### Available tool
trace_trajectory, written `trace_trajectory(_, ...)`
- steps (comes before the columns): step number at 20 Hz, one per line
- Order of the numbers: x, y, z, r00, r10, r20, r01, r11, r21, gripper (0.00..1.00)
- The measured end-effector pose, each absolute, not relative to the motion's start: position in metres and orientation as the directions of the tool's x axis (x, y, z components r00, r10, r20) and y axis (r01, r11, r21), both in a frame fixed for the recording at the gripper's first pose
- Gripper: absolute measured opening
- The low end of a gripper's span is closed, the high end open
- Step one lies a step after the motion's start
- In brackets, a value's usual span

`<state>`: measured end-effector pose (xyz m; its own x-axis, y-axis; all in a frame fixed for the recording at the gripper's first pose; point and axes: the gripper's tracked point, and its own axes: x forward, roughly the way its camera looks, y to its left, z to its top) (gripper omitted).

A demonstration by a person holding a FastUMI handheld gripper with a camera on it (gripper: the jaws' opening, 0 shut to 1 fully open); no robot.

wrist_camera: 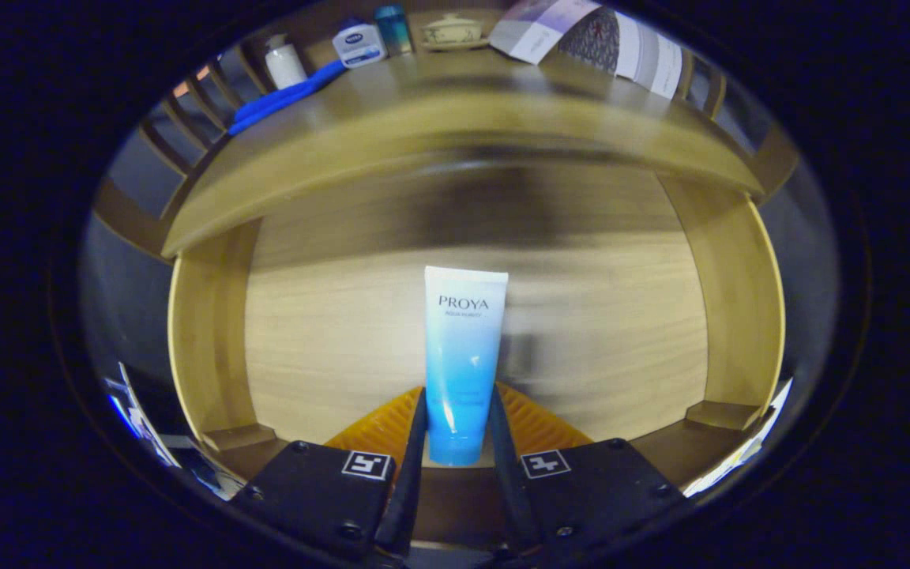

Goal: Pull open the drawer, take out the items inside it, and place them on the countertop above the cabinet.

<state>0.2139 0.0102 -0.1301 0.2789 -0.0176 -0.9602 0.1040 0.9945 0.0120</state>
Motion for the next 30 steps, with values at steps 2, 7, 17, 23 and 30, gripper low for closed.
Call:
trace_trajectory(2, 0.211, 0.011, -0.112, 0.305, -0.010, -0.952, 0.089, 0.996, 0.018, 0.46)
trace_trajectory(7, 0.212, 0.011, -0.074, 0.343, -0.020, -0.939, 0.077, 0.997, 0.006, 0.46)
trace_trajectory(17, 0.261, 0.009, -0.029, 0.407, -0.043, -0.913, 0.098, 0.995, -0.004, 0.46)
trace_trajectory(23, 0.319, -0.003, -0.022, 0.426, -0.069, -0.902, 0.125, 0.992, -0.017, 0.46)
trace_trajectory(30, 0.353, 0.006, -0.040, 0.390, -0.047, -0.920, 0.087, 0.996, -0.014, 0.46)
